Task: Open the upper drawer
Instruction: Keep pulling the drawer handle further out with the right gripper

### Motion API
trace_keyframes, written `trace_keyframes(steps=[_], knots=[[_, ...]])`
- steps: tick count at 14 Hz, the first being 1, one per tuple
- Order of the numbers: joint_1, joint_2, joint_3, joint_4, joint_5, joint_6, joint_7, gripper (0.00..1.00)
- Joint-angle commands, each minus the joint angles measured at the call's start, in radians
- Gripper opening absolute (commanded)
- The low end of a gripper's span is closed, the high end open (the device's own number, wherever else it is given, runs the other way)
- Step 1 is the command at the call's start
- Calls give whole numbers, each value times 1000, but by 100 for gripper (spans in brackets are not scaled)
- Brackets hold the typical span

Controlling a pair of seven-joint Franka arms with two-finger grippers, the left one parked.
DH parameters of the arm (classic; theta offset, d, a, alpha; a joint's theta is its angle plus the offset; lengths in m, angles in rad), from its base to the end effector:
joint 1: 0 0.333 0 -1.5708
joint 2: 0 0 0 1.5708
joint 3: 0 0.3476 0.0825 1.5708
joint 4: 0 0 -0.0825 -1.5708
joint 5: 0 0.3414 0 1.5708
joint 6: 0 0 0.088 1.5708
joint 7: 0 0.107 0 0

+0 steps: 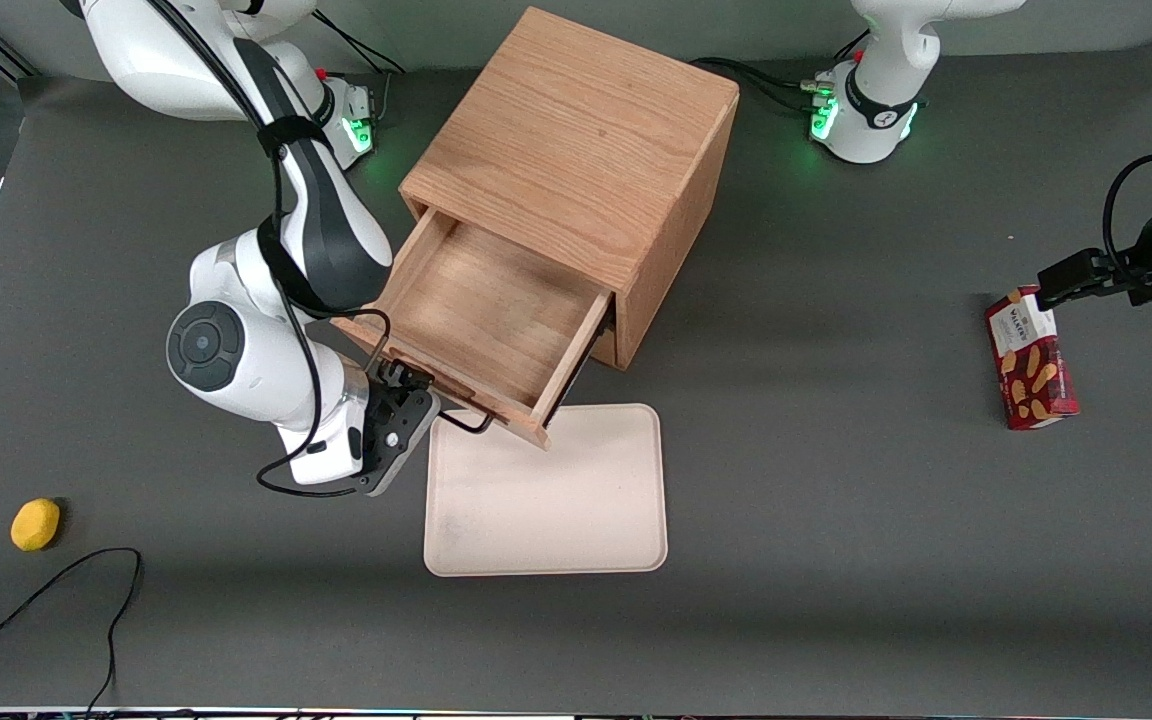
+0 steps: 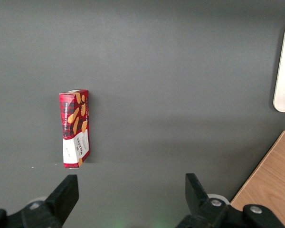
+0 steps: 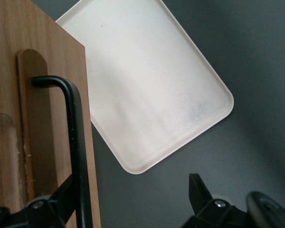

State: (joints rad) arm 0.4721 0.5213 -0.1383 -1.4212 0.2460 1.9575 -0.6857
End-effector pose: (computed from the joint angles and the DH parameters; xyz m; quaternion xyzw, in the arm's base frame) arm 0.6325 0.2576 0.4438 -0.8869 -0.4548 -0.0242 0.0770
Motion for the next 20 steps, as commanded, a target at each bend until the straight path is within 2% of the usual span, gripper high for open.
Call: trace_keyframes(steps=[1, 20], knots=[[-7, 38, -6, 63, 26, -19, -17, 100], [-50, 106, -6, 153, 24, -11, -110, 100]])
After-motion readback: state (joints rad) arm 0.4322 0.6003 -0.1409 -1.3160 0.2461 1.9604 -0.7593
